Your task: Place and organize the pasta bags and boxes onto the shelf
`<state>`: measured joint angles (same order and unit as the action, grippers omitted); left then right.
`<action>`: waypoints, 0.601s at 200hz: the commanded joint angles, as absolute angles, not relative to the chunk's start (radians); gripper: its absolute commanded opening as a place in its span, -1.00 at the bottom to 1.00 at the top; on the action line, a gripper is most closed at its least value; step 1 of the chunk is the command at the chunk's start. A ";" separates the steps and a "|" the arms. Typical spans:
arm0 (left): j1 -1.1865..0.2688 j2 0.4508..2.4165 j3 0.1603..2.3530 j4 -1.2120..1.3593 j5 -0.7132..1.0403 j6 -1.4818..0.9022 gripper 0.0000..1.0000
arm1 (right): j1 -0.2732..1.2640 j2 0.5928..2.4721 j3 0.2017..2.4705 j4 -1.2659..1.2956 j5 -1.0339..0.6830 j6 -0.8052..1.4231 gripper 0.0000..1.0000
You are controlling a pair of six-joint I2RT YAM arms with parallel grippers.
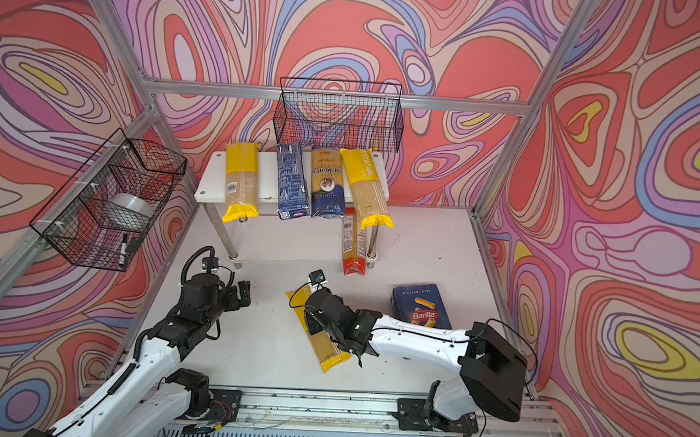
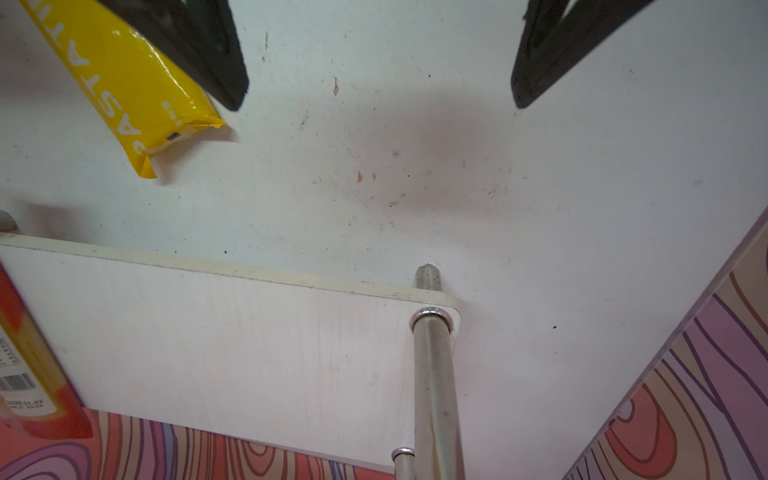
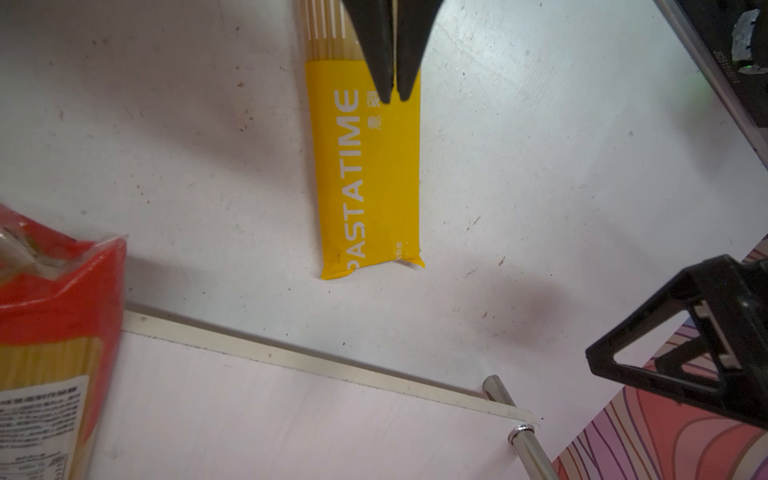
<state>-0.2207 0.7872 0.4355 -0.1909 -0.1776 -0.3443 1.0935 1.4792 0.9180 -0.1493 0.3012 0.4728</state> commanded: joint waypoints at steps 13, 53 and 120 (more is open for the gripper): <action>-0.212 0.783 0.429 -0.208 -0.192 -0.350 1.00 | 1.093 1.569 1.010 -0.286 0.213 0.444 -0.03; -0.212 0.782 0.426 -0.207 -0.191 -0.351 1.00 | 1.093 1.626 1.002 -0.340 0.214 0.428 0.77; -0.212 0.782 0.426 -0.207 -0.190 -0.350 1.00 | 1.094 1.714 1.006 -0.337 0.181 0.370 0.85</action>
<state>-0.2207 0.7868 0.4355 -0.1909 -0.1776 -0.3443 1.0939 1.7252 1.0100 -0.3473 0.1936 0.4011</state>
